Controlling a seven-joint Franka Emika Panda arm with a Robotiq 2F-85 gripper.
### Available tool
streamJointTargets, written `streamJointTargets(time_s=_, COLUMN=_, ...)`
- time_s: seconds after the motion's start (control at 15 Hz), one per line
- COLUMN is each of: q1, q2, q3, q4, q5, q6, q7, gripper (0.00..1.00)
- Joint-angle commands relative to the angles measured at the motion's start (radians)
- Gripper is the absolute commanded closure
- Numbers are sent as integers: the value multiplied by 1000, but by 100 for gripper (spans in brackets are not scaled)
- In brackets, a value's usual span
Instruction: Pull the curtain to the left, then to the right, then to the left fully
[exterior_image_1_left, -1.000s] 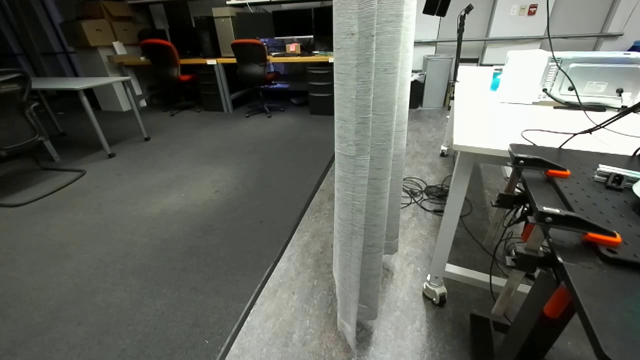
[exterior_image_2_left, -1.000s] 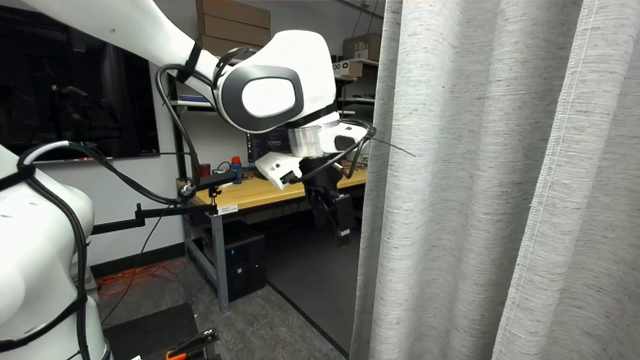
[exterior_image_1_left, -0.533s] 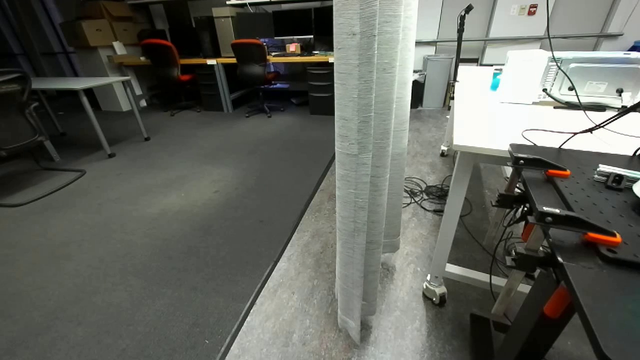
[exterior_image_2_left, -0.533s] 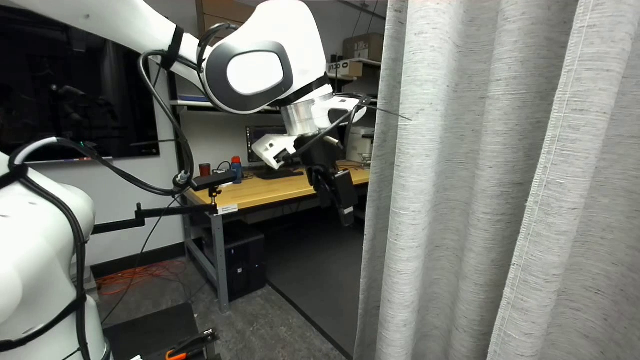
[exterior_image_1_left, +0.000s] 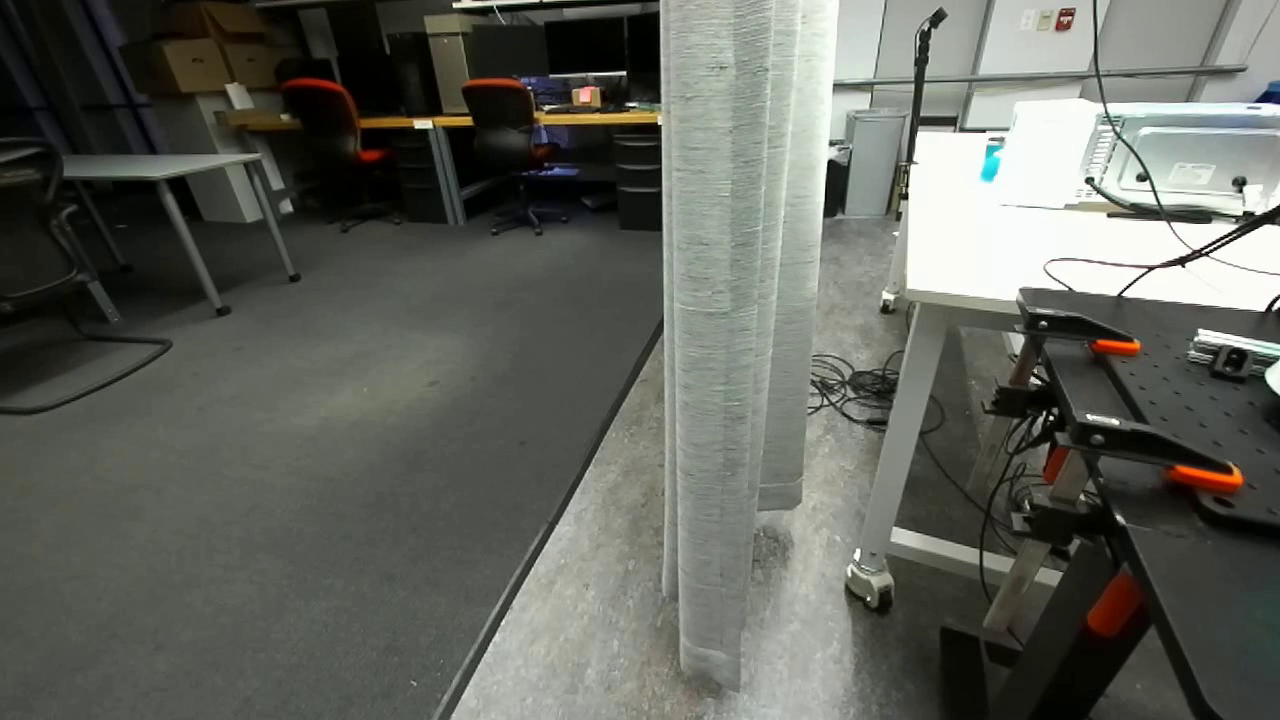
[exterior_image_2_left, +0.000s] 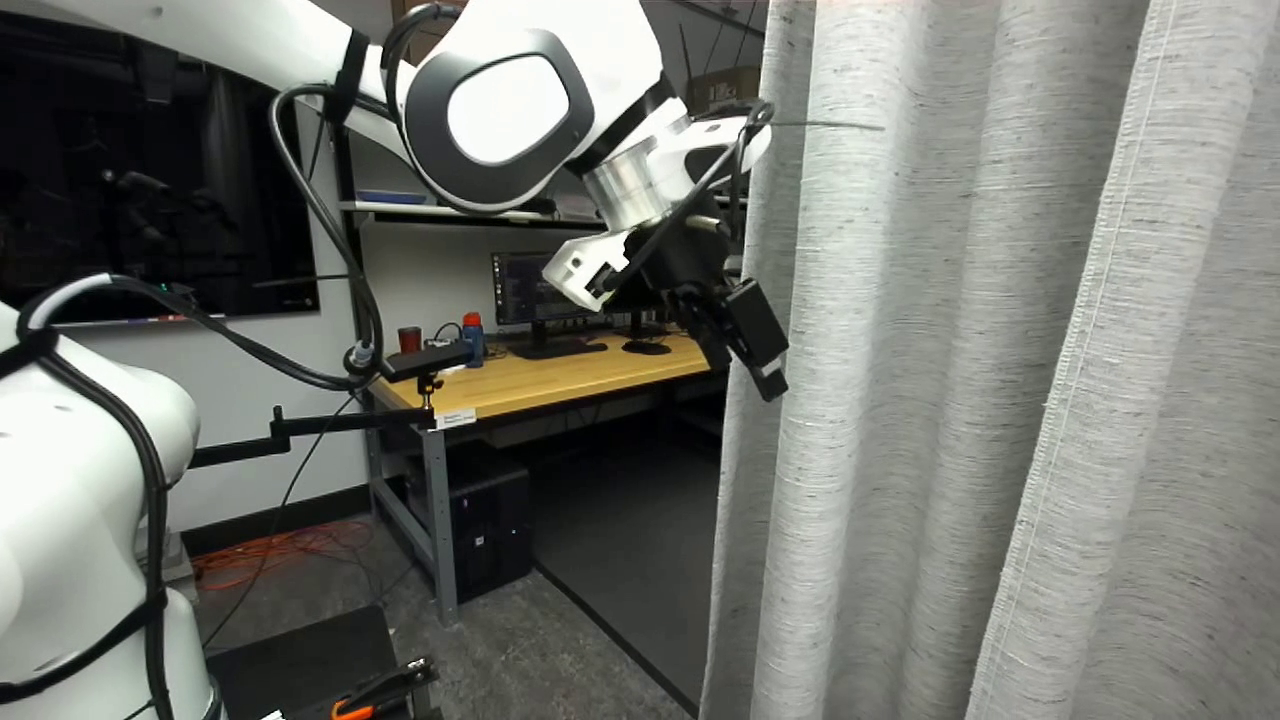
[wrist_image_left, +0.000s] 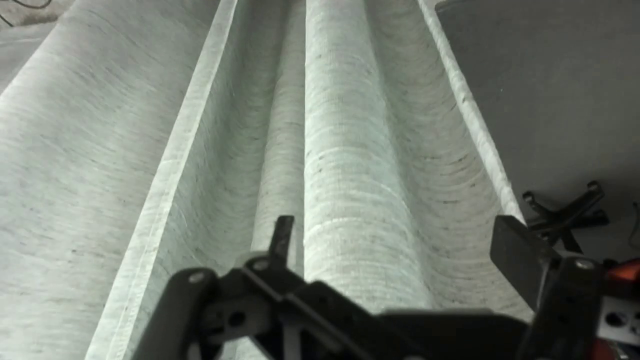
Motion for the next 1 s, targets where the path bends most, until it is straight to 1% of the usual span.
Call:
streamJointTargets(time_s=0.0, q1=-8, q2=-11, q3=26, q4=11, q5=-35, q6=89, q7=45, gripper=0)
streamJointTargets(time_s=0.13, q1=-13, q2=-11, q3=38, q4=18, q5=-36, q6=130, q7=50, gripper=0)
streamJointTargets(time_s=0.4, q1=-47, q2=-10, q3=53, q4=40, q5=-51, q6=219, q7=68, gripper=0)
streamJointTargets(time_s=0.73, q1=-88, q2=-4, q3=73, q4=64, q5=-59, q6=278, q7=78, gripper=0)
streamJointTargets(time_s=0.93, q1=-109, q2=-2, q3=103, q4=69, q5=-76, q6=320, q7=92, gripper=0)
